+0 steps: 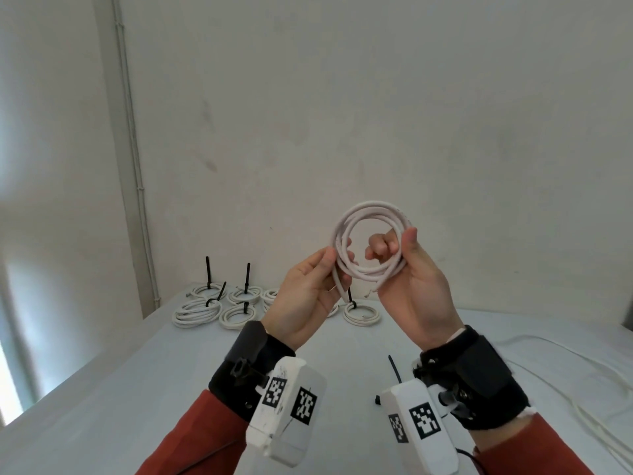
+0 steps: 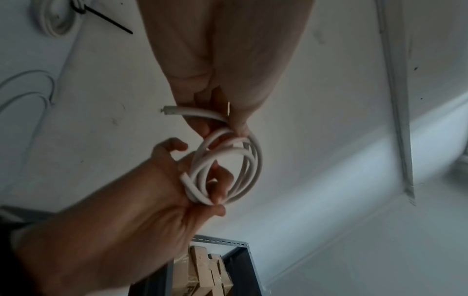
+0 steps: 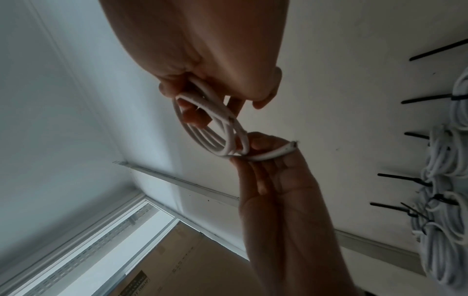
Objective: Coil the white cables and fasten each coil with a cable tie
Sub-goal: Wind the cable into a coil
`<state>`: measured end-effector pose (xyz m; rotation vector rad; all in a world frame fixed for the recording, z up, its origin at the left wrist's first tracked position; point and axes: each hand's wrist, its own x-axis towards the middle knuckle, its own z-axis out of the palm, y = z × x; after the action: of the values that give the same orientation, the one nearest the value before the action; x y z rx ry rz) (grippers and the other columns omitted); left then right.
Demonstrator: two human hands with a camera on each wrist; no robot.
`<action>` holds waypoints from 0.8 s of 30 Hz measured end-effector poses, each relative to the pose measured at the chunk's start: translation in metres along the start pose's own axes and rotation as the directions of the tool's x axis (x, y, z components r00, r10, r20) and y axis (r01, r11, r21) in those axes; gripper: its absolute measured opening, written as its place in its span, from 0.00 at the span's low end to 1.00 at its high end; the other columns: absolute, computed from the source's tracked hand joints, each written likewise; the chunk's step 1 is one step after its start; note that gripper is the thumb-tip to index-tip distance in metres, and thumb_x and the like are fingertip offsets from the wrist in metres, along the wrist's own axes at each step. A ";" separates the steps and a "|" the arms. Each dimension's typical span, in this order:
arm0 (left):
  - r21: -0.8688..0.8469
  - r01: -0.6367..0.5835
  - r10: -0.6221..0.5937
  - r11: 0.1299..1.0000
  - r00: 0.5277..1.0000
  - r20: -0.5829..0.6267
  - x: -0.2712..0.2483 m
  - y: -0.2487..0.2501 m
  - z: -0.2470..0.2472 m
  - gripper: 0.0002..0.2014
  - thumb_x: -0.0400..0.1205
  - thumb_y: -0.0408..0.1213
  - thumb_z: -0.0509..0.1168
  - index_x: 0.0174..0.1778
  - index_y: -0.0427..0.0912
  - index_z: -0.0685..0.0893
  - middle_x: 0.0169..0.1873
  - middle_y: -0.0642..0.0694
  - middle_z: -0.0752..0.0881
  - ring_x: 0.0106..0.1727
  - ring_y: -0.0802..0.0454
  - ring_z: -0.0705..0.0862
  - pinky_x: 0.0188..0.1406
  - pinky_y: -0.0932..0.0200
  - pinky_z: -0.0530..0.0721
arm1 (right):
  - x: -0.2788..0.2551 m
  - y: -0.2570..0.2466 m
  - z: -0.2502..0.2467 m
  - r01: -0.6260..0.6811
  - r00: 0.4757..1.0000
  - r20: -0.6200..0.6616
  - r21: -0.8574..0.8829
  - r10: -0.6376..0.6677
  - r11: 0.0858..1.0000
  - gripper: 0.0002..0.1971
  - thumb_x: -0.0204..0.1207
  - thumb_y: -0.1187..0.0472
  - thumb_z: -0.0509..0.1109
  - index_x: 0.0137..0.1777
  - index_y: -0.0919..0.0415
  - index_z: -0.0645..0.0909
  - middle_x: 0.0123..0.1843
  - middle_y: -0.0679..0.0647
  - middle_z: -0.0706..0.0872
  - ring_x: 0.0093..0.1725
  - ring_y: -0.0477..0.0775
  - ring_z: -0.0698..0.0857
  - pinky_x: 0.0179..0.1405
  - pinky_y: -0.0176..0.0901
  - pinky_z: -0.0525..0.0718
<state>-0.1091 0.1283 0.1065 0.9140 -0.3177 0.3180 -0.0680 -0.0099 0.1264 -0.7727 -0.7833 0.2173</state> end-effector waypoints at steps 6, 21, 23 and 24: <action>-0.126 0.021 -0.024 0.992 0.999 -0.029 0.000 0.002 0.004 0.15 0.88 0.39 0.52 0.50 0.36 0.82 0.33 0.44 0.85 0.47 0.47 0.88 0.49 0.51 0.88 | -0.003 0.026 -0.005 -0.081 0.988 -0.146 -0.176 0.056 0.981 0.16 0.75 0.40 0.57 0.43 0.54 0.73 0.48 0.54 0.77 0.55 0.52 0.77 0.60 0.48 0.68; 0.504 -0.016 0.106 0.864 0.983 -0.151 0.007 -0.003 -0.001 0.17 0.88 0.43 0.54 0.36 0.39 0.76 0.18 0.58 0.68 0.21 0.59 0.67 0.29 0.60 0.72 | -0.017 0.037 -0.020 -0.153 0.977 -0.208 -0.577 0.037 0.802 0.08 0.84 0.68 0.61 0.58 0.59 0.78 0.49 0.53 0.84 0.47 0.49 0.83 0.48 0.39 0.81; 0.599 0.024 0.060 0.800 0.991 -0.120 0.009 -0.001 -0.003 0.17 0.88 0.44 0.54 0.35 0.39 0.76 0.18 0.58 0.69 0.21 0.58 0.67 0.27 0.61 0.72 | -0.013 0.028 -0.021 -0.112 0.986 -0.169 -0.651 0.000 0.751 0.12 0.81 0.71 0.64 0.62 0.59 0.76 0.49 0.55 0.84 0.45 0.50 0.85 0.47 0.39 0.84; 0.641 0.039 0.037 0.767 0.994 -0.104 0.010 0.000 -0.003 0.18 0.88 0.44 0.54 0.35 0.39 0.76 0.17 0.59 0.69 0.20 0.58 0.67 0.27 0.61 0.72 | -0.011 0.025 -0.020 -0.093 0.990 -0.138 -0.707 -0.008 0.701 0.12 0.81 0.69 0.65 0.63 0.58 0.76 0.49 0.54 0.84 0.45 0.52 0.85 0.47 0.40 0.85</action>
<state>-0.0999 0.1323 0.1084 1.5734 -0.0952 0.4907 -0.0595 -0.0084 0.0939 -1.5368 -0.7189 -0.1203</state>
